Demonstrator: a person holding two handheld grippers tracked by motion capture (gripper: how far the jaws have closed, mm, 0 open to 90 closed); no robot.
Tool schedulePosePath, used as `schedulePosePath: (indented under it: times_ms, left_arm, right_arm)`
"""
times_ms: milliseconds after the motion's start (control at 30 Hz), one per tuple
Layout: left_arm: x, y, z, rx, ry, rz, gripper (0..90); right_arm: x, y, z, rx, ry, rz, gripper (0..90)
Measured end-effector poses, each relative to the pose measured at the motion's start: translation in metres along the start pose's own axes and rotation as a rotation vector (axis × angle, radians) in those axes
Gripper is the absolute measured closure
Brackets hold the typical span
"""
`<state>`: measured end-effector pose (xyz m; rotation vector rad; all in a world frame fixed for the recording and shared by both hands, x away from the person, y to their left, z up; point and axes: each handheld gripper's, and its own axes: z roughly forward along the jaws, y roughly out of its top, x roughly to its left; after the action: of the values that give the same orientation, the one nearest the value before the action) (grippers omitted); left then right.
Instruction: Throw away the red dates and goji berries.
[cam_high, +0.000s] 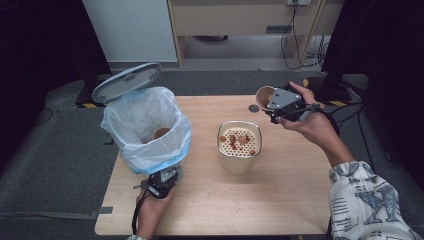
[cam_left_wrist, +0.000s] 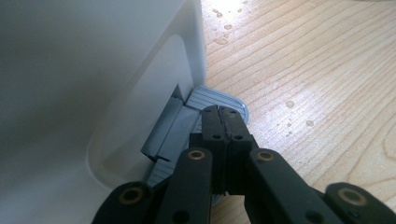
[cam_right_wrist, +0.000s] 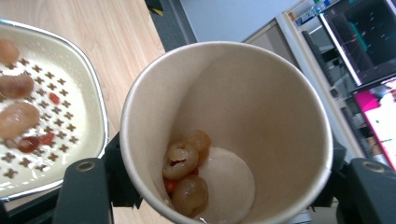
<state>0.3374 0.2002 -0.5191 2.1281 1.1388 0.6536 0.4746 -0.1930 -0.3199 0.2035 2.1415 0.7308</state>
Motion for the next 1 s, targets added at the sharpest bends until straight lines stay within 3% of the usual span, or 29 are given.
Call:
schedulePosePath:
  times_ms: [67,100,333,1000]
  left_arm:
    - [0.000,0.000,0.000,-0.001,0.000,-0.001,88.8]
    - [0.000,0.000,0.000,-0.002,0.000,-0.001,88.8]
    - [0.000,0.000,0.000,-0.001,-0.002,-0.003,88.8]
    - [0.000,0.000,0.000,-0.002,0.000,-0.001,88.8]
  right_arm:
    - [-0.001,-0.001,0.000,-0.005,0.006,0.013,31.7]
    - [-0.002,-0.004,0.000,-0.006,0.023,0.047,31.7]
    - [-0.006,-0.013,-0.001,-0.013,0.079,0.147,31.7]
    - [-0.014,-0.032,-0.008,-0.047,0.199,0.367,31.4]
